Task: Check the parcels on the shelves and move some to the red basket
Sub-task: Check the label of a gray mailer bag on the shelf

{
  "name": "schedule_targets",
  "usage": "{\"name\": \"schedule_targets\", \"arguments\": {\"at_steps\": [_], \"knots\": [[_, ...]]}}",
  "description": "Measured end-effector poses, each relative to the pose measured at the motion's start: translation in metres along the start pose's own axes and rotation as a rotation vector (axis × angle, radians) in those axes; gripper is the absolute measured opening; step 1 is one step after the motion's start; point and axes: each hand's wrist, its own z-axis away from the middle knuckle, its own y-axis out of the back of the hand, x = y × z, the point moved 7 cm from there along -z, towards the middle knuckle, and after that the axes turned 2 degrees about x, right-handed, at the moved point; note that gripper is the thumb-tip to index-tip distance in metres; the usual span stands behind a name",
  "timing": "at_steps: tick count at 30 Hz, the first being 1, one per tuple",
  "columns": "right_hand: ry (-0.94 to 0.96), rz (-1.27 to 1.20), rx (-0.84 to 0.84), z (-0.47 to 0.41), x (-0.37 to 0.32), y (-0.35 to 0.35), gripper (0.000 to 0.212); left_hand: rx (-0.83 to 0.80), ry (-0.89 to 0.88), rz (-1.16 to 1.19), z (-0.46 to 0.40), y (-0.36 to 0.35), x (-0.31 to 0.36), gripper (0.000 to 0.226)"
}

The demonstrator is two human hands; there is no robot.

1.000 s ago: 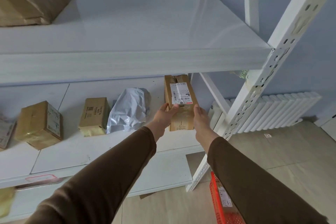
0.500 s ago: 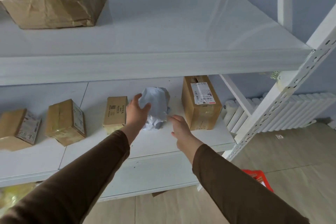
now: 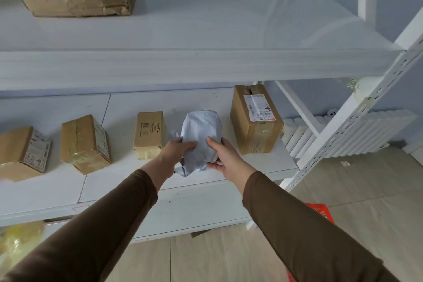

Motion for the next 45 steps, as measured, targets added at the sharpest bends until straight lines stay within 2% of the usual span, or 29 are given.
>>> {"name": "schedule_targets", "arguments": {"at_steps": [5,9,11,14,15,18,19,23,26,29,33,36,40,43,45], "knots": [[0.115,-0.049,0.008,0.041,-0.004,0.028,0.026,0.071,-0.199,0.085,0.052,-0.003,0.006,0.031],[0.196,-0.141,-0.06,0.086,-0.008,0.051,0.025,0.099,-0.259,0.226,0.098,-0.01,0.002,0.027],[0.233,-0.163,-0.059,0.107,-0.009,0.064,0.023,0.055,-0.237,0.304,0.118,-0.021,-0.007,0.016],[0.262,-0.16,-0.052,0.136,-0.009,0.077,0.011,0.017,-0.231,0.462,0.146,-0.038,-0.016,0.011],[0.265,-0.161,-0.055,0.145,-0.009,0.081,0.009,0.014,-0.215,0.503,0.151,-0.04,-0.021,0.018],[0.28,-0.193,-0.079,0.17,-0.015,0.087,0.007,-0.03,-0.09,0.566,0.165,-0.05,-0.033,0.064],[0.28,-0.206,-0.095,0.177,-0.017,0.088,0.009,-0.043,-0.034,0.561,0.171,-0.054,-0.037,0.067],[0.22,-0.294,-0.146,0.199,-0.021,0.085,0.015,-0.078,0.058,0.499,0.192,-0.065,-0.044,0.049],[0.158,-0.332,-0.202,0.208,-0.02,0.086,0.017,-0.167,0.156,0.57,0.204,-0.081,-0.05,0.067],[0.17,-0.226,-0.216,0.208,-0.016,0.099,0.012,-0.298,0.067,0.692,0.223,-0.091,-0.03,0.064],[0.211,-0.067,-0.183,0.201,-0.01,0.123,0.016,-0.269,-0.16,0.407,0.232,-0.086,-0.017,0.051],[0.22,0.0,-0.137,0.196,-0.008,0.133,0.026,-0.283,-0.347,0.288,0.235,-0.086,-0.009,0.058],[0.217,0.013,-0.089,0.19,-0.007,0.14,0.04,-0.319,-0.501,0.065,0.251,-0.102,0.002,0.062],[0.249,-0.009,-0.012,0.185,-0.012,0.146,0.043,-0.2,-0.621,-0.098,0.257,-0.109,0.016,0.043],[0.276,-0.091,0.044,0.185,-0.016,0.153,0.036,-0.096,-0.673,-0.254,0.253,-0.109,0.02,0.034]]}}
